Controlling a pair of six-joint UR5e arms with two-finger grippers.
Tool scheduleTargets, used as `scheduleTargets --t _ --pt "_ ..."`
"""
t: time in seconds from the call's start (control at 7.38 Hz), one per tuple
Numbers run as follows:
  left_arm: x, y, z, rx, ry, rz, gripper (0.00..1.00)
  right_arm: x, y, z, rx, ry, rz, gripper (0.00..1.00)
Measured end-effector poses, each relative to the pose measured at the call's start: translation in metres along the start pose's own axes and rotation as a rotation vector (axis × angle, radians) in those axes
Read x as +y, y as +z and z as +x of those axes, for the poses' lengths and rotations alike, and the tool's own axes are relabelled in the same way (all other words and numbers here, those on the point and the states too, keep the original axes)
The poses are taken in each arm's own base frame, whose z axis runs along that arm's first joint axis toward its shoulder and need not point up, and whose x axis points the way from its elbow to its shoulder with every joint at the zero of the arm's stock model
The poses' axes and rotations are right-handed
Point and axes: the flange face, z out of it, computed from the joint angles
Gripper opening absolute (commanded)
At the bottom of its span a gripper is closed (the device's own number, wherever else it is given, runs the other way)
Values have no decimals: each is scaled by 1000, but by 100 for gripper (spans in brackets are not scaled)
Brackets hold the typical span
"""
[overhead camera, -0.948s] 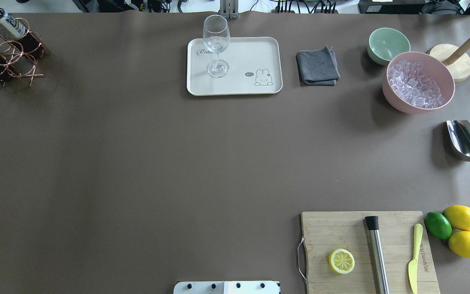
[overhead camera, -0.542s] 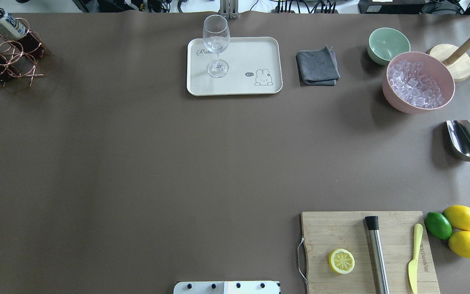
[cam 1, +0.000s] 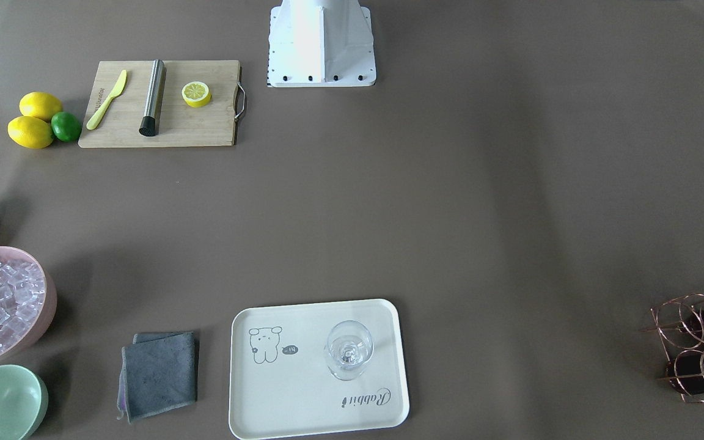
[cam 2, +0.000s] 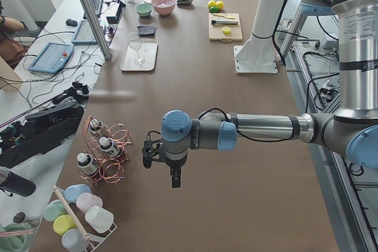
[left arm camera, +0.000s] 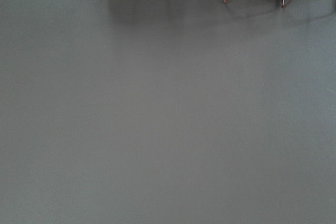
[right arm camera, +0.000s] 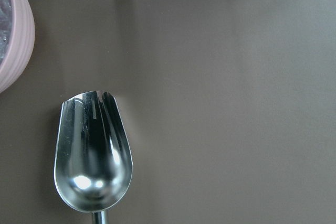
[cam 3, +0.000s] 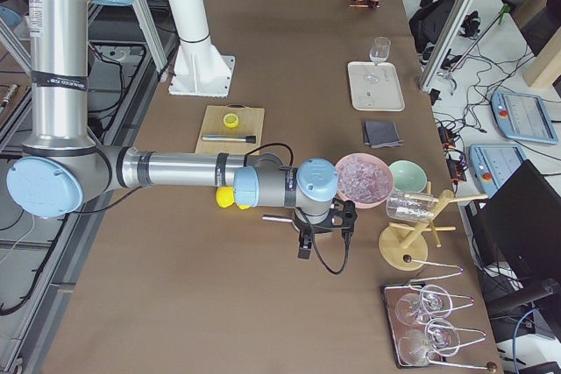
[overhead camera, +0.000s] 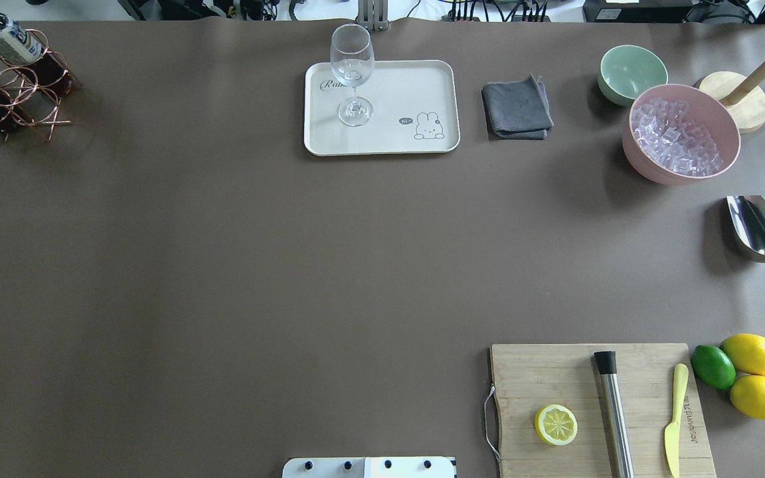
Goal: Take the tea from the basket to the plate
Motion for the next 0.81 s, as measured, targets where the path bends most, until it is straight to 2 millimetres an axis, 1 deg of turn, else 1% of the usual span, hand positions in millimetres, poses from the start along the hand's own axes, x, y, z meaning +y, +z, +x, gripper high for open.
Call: scheduleTargets --t 0.14,0.41,0.81 --pt "-3 -2 2 0 4 4 98 -7 -3 -8 0 -18 8 100" --pt "-5 -2 3 -4 3 6 98 -25 -11 -31 -3 -64 25 100" --pt "-6 -1 2 -5 3 4 98 -45 -12 -68 -13 -147 45 100"
